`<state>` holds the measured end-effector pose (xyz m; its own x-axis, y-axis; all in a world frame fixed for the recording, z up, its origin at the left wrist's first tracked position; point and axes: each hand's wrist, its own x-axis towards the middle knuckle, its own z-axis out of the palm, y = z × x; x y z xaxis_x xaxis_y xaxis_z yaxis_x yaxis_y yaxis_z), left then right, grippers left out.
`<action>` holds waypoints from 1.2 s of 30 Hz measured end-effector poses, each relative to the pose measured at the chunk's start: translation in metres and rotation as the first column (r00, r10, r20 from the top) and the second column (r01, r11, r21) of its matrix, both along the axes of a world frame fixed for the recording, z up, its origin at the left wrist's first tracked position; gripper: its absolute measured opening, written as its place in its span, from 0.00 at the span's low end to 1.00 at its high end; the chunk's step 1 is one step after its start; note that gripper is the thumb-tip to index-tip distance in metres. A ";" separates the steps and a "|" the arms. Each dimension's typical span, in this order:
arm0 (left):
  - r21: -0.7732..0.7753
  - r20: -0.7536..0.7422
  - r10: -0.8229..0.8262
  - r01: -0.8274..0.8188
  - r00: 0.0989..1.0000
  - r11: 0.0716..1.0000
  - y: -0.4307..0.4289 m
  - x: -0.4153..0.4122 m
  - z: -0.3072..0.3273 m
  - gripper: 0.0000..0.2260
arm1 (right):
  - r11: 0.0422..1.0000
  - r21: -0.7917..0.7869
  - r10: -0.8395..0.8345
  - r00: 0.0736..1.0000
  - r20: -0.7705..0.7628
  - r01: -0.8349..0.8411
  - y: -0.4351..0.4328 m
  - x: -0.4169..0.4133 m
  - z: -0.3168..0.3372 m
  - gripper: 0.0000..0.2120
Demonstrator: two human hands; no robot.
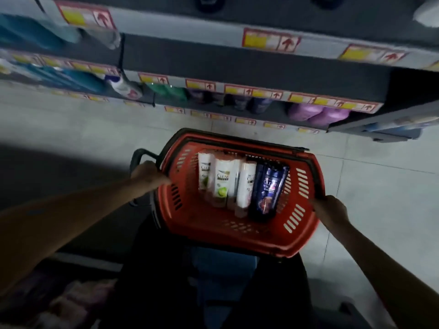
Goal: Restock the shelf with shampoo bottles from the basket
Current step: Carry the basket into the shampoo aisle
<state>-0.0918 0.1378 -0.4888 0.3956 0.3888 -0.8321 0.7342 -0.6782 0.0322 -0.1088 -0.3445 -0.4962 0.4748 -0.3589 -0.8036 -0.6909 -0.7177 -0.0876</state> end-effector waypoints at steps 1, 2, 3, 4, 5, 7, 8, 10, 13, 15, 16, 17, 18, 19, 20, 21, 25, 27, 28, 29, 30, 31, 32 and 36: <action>0.010 -0.008 -0.007 0.007 1.000 1.000 0.007 0.000 -0.016 0.15 | 1.000 0.018 -0.017 1.000 0.000 0.017 0.008 0.000 -0.011 0.25; 0.016 -0.008 -0.013 0.013 1.000 1.000 0.013 0.002 -0.032 0.15 | 0.998 0.047 -0.040 0.999 0.003 0.040 0.012 0.001 -0.024 0.24; 0.018 -0.003 -0.013 0.013 1.000 1.000 0.020 0.004 -0.048 0.14 | 0.995 0.075 -0.064 0.998 0.001 0.064 0.016 0.002 -0.036 0.23; 0.024 0.004 -0.011 0.011 1.000 1.000 0.026 0.006 -0.066 0.14 | 0.992 0.096 -0.081 0.997 -0.003 0.080 0.018 0.003 -0.050 0.21; 0.039 0.004 -0.014 0.014 1.000 0.999 0.030 0.008 -0.082 0.15 | 0.990 0.112 -0.085 0.996 -0.011 0.085 0.019 0.004 -0.063 0.21; 0.072 0.010 -0.012 0.011 1.000 0.997 0.036 0.011 -0.112 0.16 | 0.987 0.130 -0.094 0.995 -0.028 0.097 0.020 0.008 -0.093 0.23; 0.070 0.018 -0.004 0.003 1.000 0.998 0.037 0.013 -0.125 0.16 | 0.987 0.126 -0.094 0.995 -0.038 0.098 0.021 0.010 -0.108 0.24; 0.063 0.017 0.010 -0.011 1.000 0.998 0.037 0.017 -0.146 0.17 | 0.988 0.117 -0.093 0.995 -0.041 0.097 0.022 0.017 -0.134 0.24; 0.053 0.023 0.043 -0.044 0.999 0.998 0.034 0.027 -0.174 0.20 | 0.989 0.104 -0.103 0.994 -0.028 0.105 0.037 0.036 -0.148 0.15; 0.031 0.031 0.079 -0.080 0.996 0.996 0.025 0.035 -0.183 0.17 | 0.991 0.101 -0.085 0.996 -0.025 0.087 0.045 0.053 -0.159 0.10; 0.022 0.036 0.089 -0.090 0.995 0.996 0.022 0.038 -0.187 0.15 | 0.993 0.094 -0.072 0.997 -0.024 0.074 0.045 0.060 -0.167 0.09; 0.024 0.052 0.100 -0.101 0.994 0.995 0.019 0.041 -0.194 0.13 | 0.995 0.081 -0.064 0.998 -0.019 0.066 0.044 0.067 -0.175 0.08; 0.032 0.069 0.109 -0.111 0.992 0.993 0.015 0.045 -0.197 0.13 | 0.996 0.070 -0.054 0.999 -0.007 0.055 0.041 0.074 -0.184 0.07; 0.037 0.090 0.101 -0.104 0.991 0.994 0.013 0.049 -0.201 0.12 | 0.998 0.055 -0.042 0.999 0.008 0.042 0.039 0.082 -0.191 0.07; 0.039 0.119 0.096 -0.101 0.988 0.994 0.011 0.054 -0.203 0.13 | 0.999 0.041 -0.036 0.999 0.024 0.035 0.038 0.089 -0.198 0.07; 0.043 0.141 0.099 -0.106 0.985 0.993 0.011 0.060 -0.206 0.15 | 0.999 0.028 -0.037 0.999 0.034 0.036 0.037 0.096 -0.202 0.09; -0.018 0.121 0.127 -0.126 0.984 0.992 0.008 0.084 -0.206 0.15 | 0.999 0.003 -0.033 0.998 0.045 0.033 0.032 0.108 -0.209 0.22; -0.089 0.072 0.184 -0.178 0.980 0.980 0.009 0.091 -0.203 0.14 | 0.999 0.011 -0.045 0.998 0.045 0.045 0.032 0.106 -0.205 0.29; -0.117 0.040 0.212 -0.206 0.976 0.971 0.009 0.092 -0.202 0.13 | 0.997 0.027 -0.068 0.996 0.055 0.066 0.035 0.105 -0.199 0.30; -0.131 0.014 0.221 -0.217 0.975 0.967 0.010 0.092 -0.201 0.13 | 0.995 0.043 -0.087 0.994 0.062 0.085 0.037 0.104 -0.194 0.31; -0.127 0.007 0.210 -0.208 0.978 0.970 0.010 0.092 -0.200 0.14 | 0.994 0.059 -0.092 0.993 0.072 0.088 0.040 0.103 -0.188 0.30; -0.117 0.013 0.181 -0.178 0.983 0.977 0.011 0.093 -0.198 0.16 | 0.994 0.074 -0.089 0.993 0.075 0.083 0.043 0.102 -0.182 0.28; -0.101 0.021 0.123 -0.120 0.992 0.988 0.011 0.093 -0.195 0.19 | 0.993 0.085 -0.086 0.994 0.074 0.079 0.045 0.099 -0.179 0.26; 0.239 -0.032 -0.466 0.460 0.884 0.855 0.004 0.083 -0.170 0.26 | 0.996 0.030 -0.088 0.992 0.087 0.085 0.048 0.088 -0.169 0.30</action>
<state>-0.0087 0.1419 -0.6587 0.5984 0.3358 -0.7275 0.3346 -0.9297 -0.1540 -0.0205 -0.2970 -0.6647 0.5119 -0.3811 -0.7699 -0.7391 -0.6521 -0.1686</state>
